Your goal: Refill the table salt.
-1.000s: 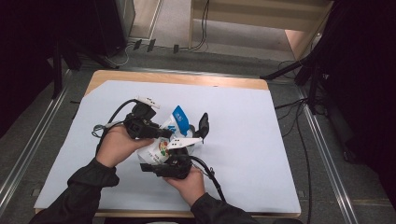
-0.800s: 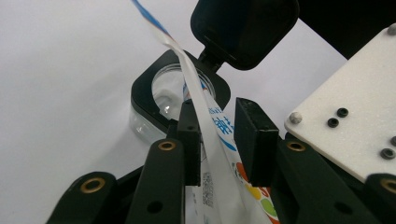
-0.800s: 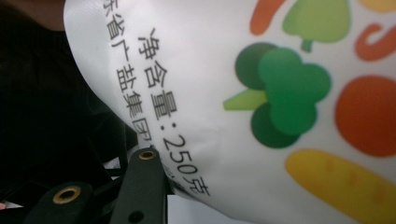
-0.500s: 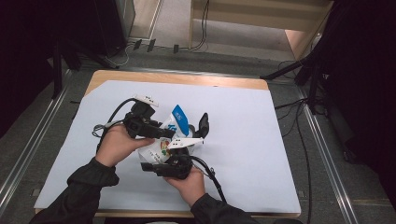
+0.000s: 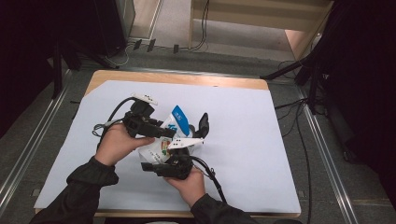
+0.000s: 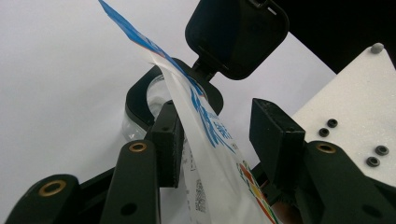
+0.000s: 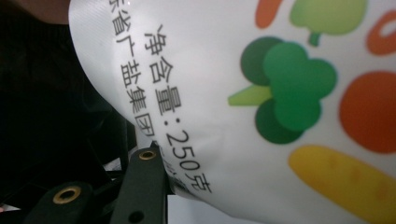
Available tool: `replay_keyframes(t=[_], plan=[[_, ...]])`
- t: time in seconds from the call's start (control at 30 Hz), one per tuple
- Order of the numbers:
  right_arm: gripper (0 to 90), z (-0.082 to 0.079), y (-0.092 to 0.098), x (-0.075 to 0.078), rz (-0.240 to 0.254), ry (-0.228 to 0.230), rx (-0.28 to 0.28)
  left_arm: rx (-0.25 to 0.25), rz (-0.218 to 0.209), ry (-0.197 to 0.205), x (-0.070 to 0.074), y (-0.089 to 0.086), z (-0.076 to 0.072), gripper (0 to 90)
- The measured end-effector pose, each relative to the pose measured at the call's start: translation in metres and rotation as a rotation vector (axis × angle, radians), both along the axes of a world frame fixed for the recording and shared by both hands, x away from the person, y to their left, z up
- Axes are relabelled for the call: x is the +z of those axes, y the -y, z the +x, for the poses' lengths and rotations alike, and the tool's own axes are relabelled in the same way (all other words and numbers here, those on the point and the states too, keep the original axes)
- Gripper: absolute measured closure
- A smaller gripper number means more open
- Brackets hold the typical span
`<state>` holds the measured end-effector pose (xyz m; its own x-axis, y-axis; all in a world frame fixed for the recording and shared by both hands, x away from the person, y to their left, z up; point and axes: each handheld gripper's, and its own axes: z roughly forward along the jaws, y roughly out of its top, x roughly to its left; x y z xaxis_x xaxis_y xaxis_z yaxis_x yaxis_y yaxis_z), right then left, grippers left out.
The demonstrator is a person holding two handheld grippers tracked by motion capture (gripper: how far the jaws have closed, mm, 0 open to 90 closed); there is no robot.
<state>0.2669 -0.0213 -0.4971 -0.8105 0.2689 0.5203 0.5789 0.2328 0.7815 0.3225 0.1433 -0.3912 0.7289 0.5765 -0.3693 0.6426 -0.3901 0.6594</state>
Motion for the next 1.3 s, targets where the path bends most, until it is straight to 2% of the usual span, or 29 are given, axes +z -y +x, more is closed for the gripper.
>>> replay_keyframes(t=[0.6,0.9,0.97,1.0,1.03,1.17,1.3], plan=[[64.5,0.0008,0.0014,0.0011,0.011,-0.007,-0.008,-0.004,-0.015,-0.001,0.0009,0.0022,-0.0006,53.0],[64.5,0.0007,0.0014,0.0015,0.01,-0.008,-0.008,0.0,-0.003,0.003,0.0006,0.0006,0.0005,52.6],[64.5,0.0008,0.0014,0.0015,0.01,-0.007,-0.007,0.0,0.008,0.003,0.0008,0.0002,0.0003,55.8],[64.6,0.0008,0.0014,0.0014,0.01,-0.004,-0.006,0.009,0.023,0.019,0.0012,0.0,-0.001,64.4],[64.6,0.0008,0.0014,0.0014,0.01,-0.004,-0.006,0.009,0.023,0.019,0.0012,0.0,-0.001,67.9],[64.6,0.0008,0.0011,0.0014,0.014,0.0,-0.003,0.012,0.025,0.013,0.0021,-0.0015,-0.0007,71.4],[64.7,0.0014,0.0002,0.0012,0.014,0.001,0.0,0.017,0.026,0.021,0.0023,-0.0014,-0.0014,71.1]])
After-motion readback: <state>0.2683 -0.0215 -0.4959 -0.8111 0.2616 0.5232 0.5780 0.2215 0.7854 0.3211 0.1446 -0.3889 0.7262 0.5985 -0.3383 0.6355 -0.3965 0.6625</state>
